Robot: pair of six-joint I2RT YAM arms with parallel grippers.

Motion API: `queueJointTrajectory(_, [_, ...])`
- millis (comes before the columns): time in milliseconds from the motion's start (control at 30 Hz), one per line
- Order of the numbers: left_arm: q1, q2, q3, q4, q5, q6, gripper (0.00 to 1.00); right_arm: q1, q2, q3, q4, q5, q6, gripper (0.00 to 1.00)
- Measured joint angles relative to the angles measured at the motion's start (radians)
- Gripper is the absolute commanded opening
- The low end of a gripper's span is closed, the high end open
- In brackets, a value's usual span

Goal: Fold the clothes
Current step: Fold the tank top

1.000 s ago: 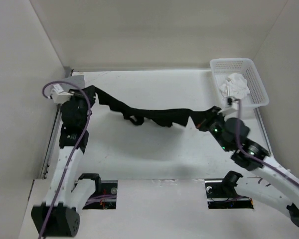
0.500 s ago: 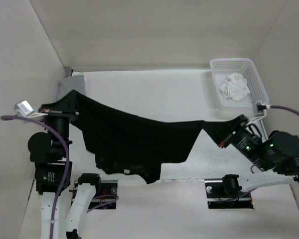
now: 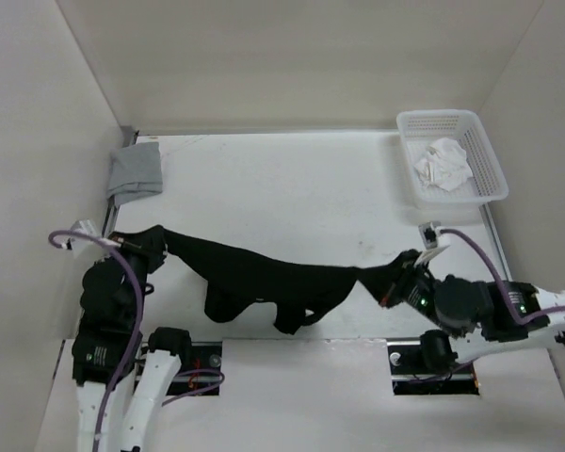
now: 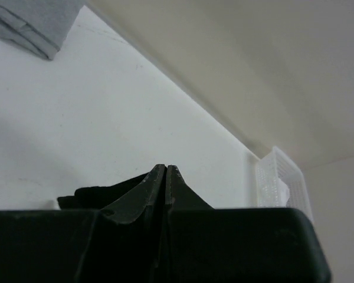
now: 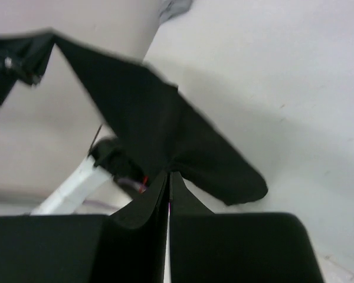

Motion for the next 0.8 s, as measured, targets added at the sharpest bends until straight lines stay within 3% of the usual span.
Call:
queueJointTrajectory(100, [-0.001,0.114,-0.083,0.093,-0.008,-0.008,0.00,-0.326,-0.033,-0.022,0.014,-0.113,-0.052,0.01])
queueJointTrajectory(233, [0.006,0.373,-0.186,0.271,0.001,-0.043,0.00,-0.865,0.003,-0.137,0.164,-0.444,-0.146,0.00])
queueJointTrajectory(333, [0.018,0.537,-0.224,0.363,0.019,-0.068,0.00,-1.094,0.100,-0.240,0.258,-0.637,-0.186,0.00])
queueJointTrajectory(400, [0.021,0.597,-0.223,0.412,0.039,-0.084,0.00,-1.135,0.175,-0.265,0.268,-0.712,-0.208,0.00])
queueJointTrajectory(500, [0.006,0.607,-0.189,0.440,0.055,-0.100,0.00,-1.099,0.196,-0.233,0.276,-0.760,-0.238,0.00])
queueJointTrajectory(800, [-0.120,0.399,0.101,0.462,0.039,-0.076,0.00,-0.858,0.147,0.174,0.328,-0.646,-0.362,0.00])
